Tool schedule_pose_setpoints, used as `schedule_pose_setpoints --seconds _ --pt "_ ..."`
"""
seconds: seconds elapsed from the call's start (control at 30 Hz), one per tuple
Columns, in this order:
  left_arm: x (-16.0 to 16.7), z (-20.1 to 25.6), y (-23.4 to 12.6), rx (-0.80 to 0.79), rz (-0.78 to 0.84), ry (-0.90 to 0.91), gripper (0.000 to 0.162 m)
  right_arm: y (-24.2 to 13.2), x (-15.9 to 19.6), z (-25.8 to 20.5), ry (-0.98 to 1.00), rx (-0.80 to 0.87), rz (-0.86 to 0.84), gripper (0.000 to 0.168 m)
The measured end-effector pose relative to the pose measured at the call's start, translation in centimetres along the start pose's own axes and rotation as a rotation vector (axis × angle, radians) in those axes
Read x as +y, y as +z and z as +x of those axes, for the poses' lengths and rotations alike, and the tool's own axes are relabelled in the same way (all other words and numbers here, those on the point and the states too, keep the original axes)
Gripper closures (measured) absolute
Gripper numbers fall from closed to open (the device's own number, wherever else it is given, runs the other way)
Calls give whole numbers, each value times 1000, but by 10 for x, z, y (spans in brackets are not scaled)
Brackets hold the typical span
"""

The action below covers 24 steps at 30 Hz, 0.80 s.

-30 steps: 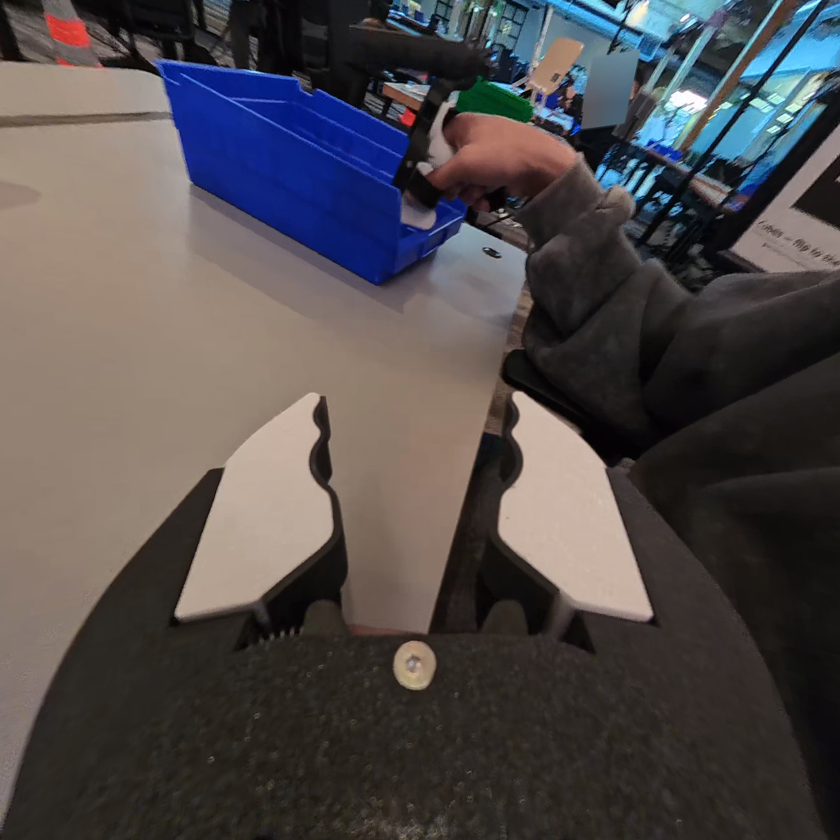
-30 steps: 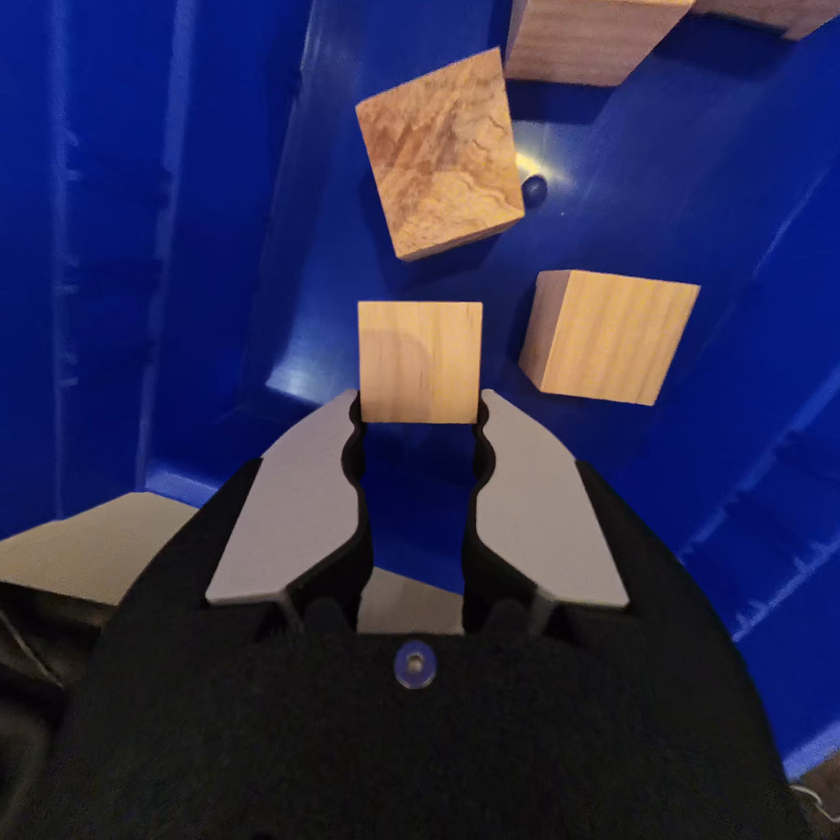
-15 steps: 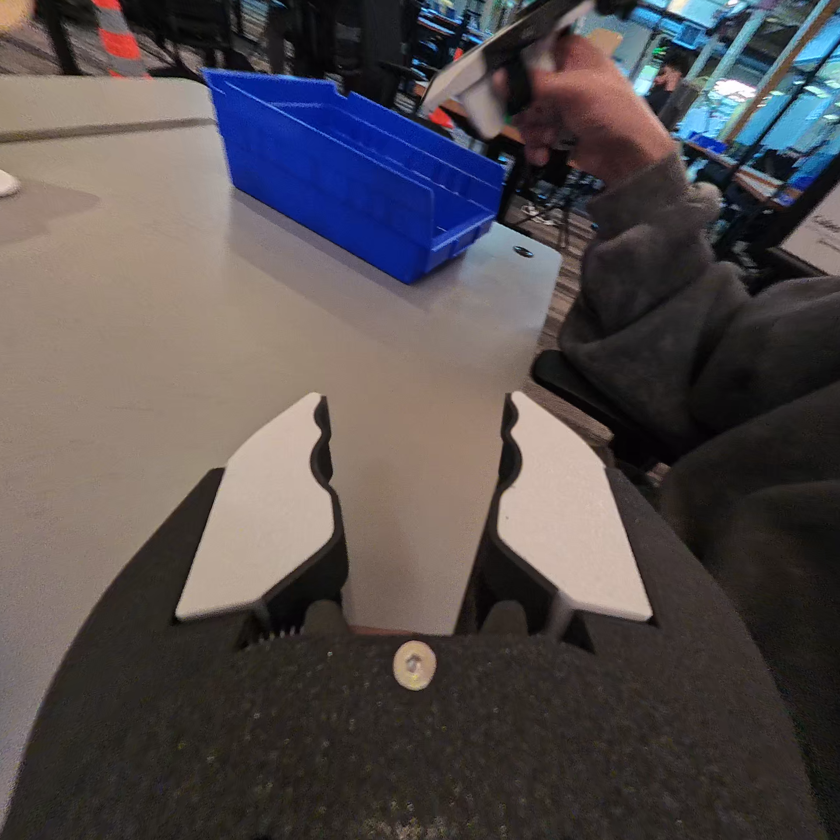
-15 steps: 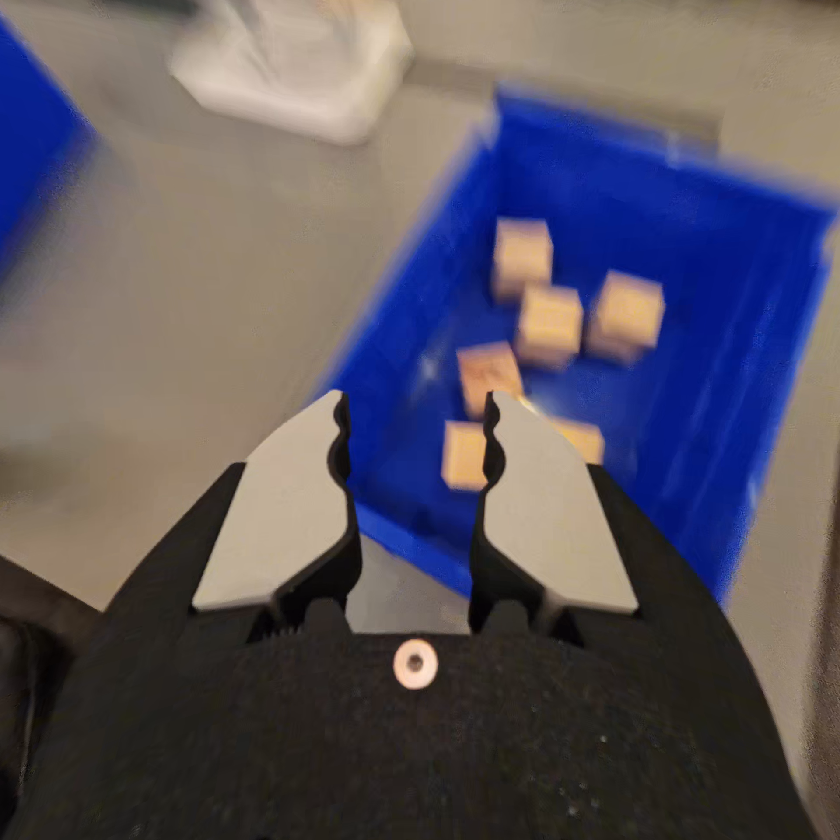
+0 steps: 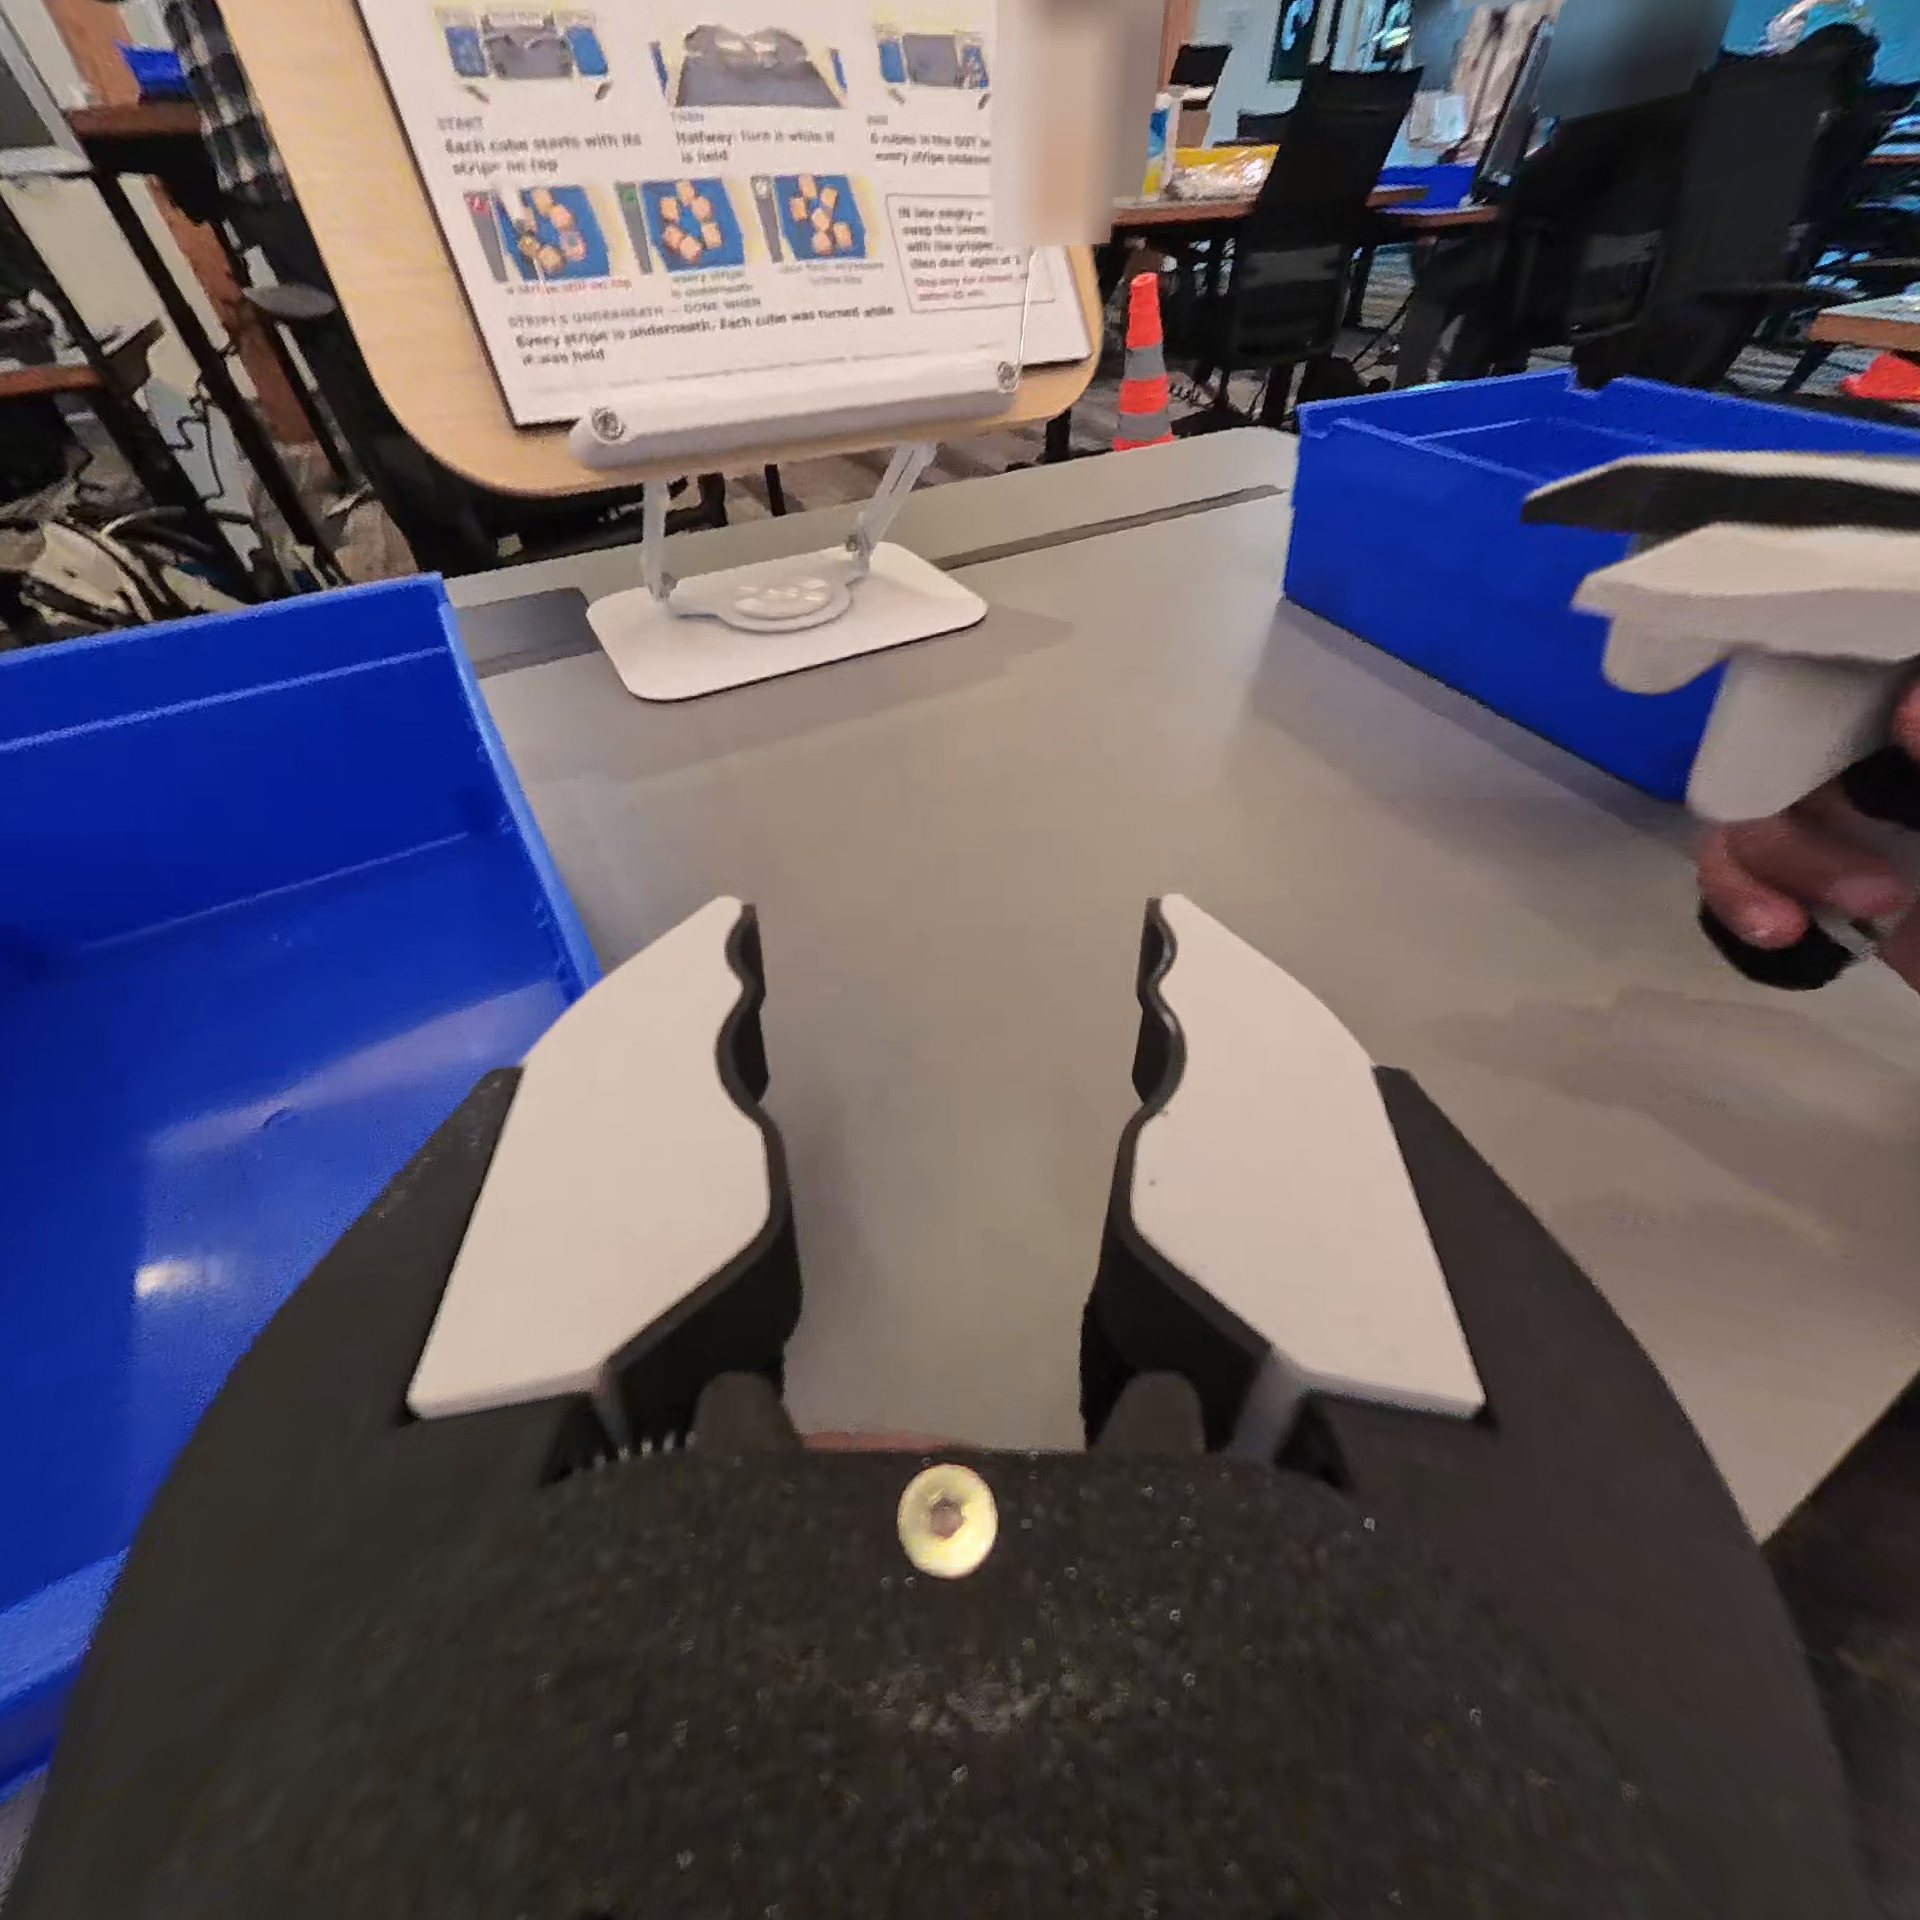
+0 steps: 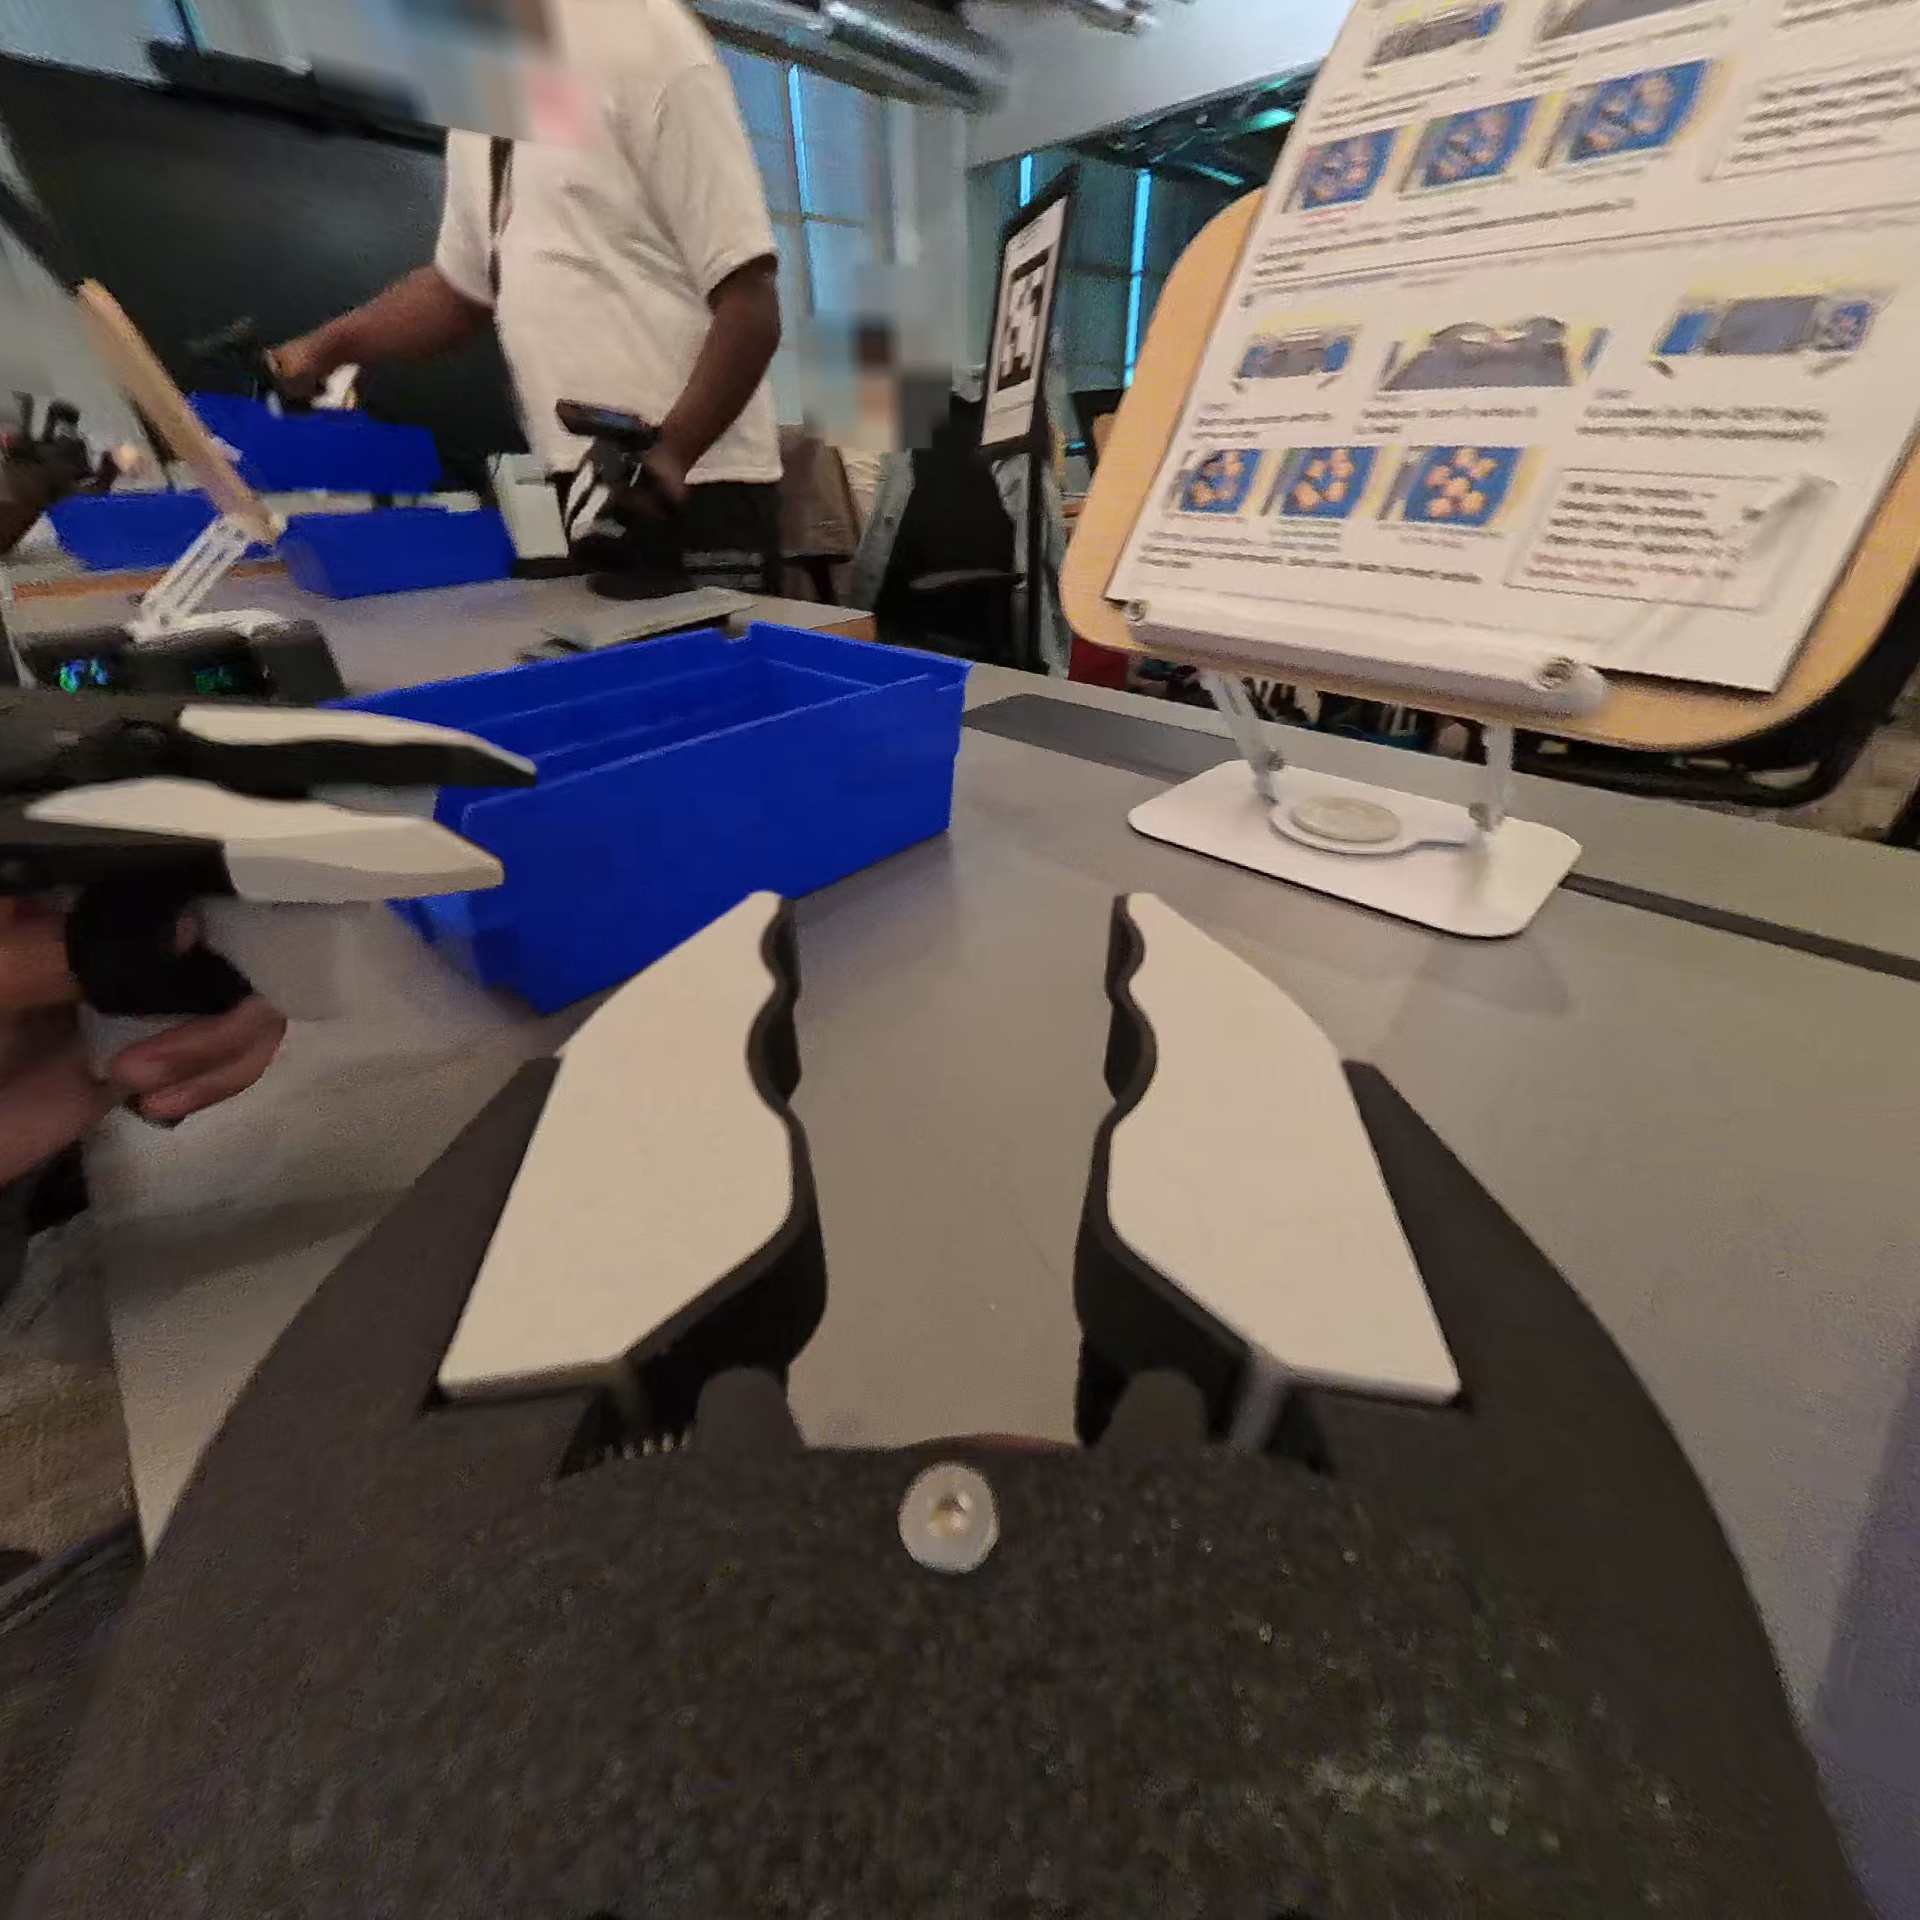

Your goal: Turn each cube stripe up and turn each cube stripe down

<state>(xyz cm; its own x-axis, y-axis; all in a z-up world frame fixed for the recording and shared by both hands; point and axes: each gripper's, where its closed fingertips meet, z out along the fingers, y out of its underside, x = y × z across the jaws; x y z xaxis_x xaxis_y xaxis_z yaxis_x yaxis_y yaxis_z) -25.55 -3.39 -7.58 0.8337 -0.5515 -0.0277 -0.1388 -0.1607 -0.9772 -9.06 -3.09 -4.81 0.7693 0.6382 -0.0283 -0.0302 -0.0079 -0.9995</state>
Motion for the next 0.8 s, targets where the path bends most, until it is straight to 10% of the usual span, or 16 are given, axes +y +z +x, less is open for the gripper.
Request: schedule_pose_setpoints --seconds 0.47,0.8 --pt "19 37 14 142 -68 90 91 -28 -9 41 60 94 -28 106" --pt "0 200 55 425 -19 1 67 -251 -30 183 13 797 60 106"
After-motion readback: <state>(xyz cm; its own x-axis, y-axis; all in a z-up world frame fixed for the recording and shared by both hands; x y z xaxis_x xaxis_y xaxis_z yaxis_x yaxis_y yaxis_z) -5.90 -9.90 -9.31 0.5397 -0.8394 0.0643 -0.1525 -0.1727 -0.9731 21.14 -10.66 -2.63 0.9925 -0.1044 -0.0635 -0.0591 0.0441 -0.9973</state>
